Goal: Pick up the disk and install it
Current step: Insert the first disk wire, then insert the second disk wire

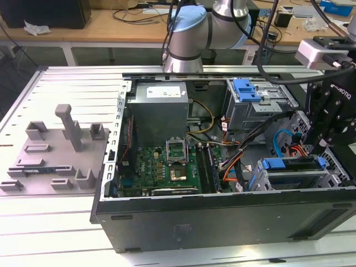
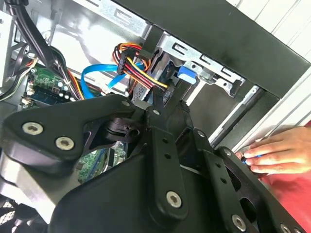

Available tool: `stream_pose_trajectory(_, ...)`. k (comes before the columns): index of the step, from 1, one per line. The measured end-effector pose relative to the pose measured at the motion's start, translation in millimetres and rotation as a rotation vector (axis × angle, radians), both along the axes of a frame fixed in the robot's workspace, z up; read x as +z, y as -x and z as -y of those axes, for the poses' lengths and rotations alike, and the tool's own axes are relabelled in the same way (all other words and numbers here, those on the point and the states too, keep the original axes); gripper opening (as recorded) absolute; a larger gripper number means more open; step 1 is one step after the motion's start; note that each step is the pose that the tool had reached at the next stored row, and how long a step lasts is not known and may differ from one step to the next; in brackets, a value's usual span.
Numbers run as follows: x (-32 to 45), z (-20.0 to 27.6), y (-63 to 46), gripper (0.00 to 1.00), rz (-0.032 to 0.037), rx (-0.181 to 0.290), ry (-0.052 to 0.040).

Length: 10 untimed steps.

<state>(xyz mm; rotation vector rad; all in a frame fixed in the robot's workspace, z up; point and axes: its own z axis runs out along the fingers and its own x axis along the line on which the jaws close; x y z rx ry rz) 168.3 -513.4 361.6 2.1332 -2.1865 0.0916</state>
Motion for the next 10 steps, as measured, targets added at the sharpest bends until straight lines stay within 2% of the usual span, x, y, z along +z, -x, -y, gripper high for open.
stream_pose_trajectory(10, 0.9, -0.6, 0.0, 0.30, 0.0001, 0.000, 0.0001)
